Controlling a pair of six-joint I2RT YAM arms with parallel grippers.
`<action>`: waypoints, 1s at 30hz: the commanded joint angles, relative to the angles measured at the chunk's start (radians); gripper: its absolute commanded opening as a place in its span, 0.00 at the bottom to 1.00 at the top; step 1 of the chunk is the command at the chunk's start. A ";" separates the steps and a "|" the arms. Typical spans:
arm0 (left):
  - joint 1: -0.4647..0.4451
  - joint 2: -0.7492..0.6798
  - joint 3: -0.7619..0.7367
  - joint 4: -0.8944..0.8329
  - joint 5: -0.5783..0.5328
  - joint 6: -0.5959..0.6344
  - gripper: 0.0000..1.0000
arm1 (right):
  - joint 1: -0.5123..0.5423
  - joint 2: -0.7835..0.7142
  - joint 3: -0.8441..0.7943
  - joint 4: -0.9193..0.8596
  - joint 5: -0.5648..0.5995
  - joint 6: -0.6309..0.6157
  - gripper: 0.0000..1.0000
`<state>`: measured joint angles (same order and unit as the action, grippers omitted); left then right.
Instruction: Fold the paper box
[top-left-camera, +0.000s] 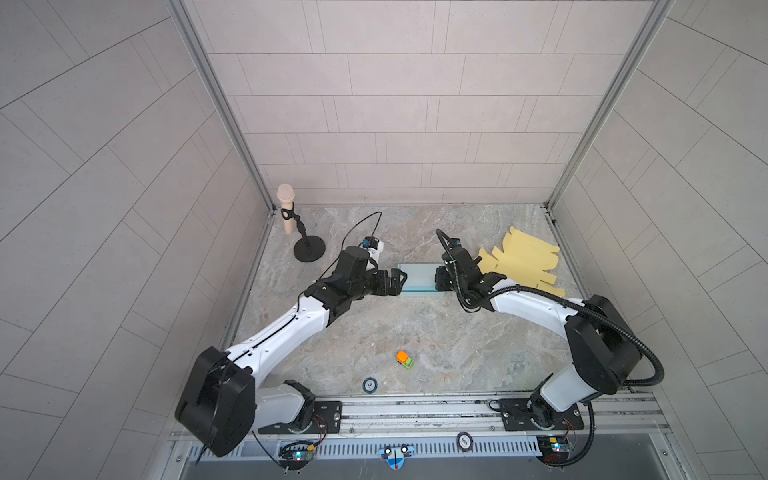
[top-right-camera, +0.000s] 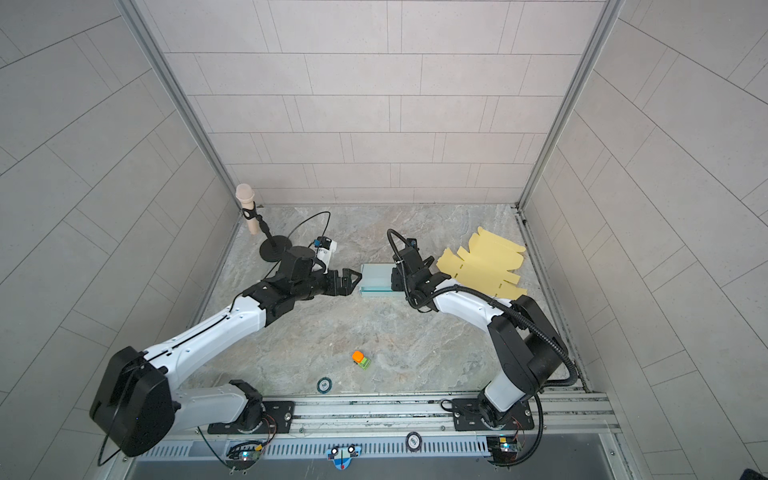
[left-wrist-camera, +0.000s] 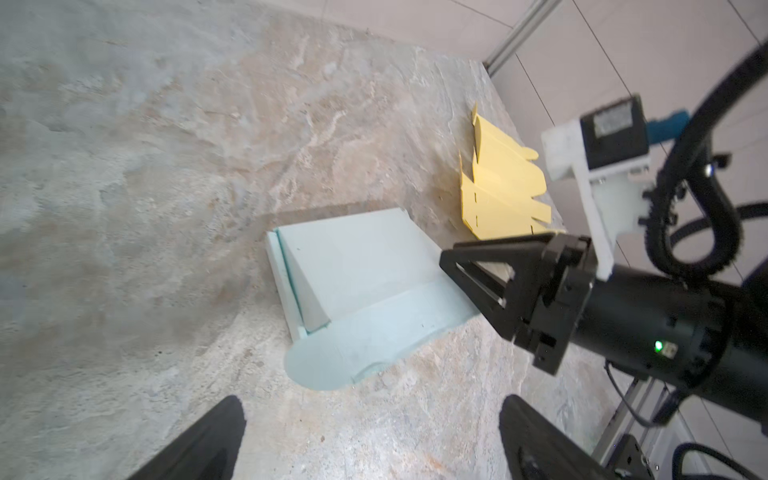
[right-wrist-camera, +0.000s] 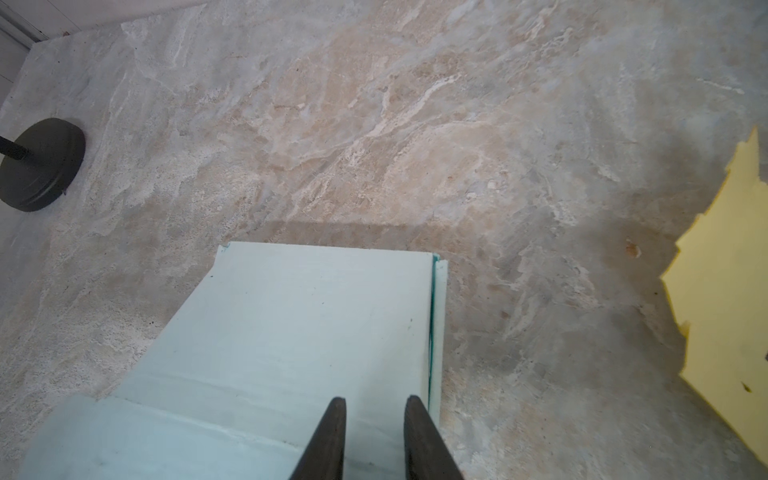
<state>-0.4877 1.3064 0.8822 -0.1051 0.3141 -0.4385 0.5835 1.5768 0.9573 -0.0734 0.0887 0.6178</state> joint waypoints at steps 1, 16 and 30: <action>0.044 0.084 0.068 -0.057 0.019 -0.006 1.00 | -0.004 0.002 0.001 -0.016 0.005 0.003 0.28; 0.051 0.347 0.194 0.018 0.045 -0.037 1.00 | -0.014 0.003 0.008 -0.027 0.002 -0.006 0.28; 0.050 0.444 0.184 0.066 0.053 -0.048 1.00 | -0.013 0.031 -0.008 -0.026 -0.003 -0.003 0.27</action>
<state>-0.4389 1.7447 1.0714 -0.0708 0.3622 -0.4824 0.5735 1.5883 0.9573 -0.0788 0.0834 0.6098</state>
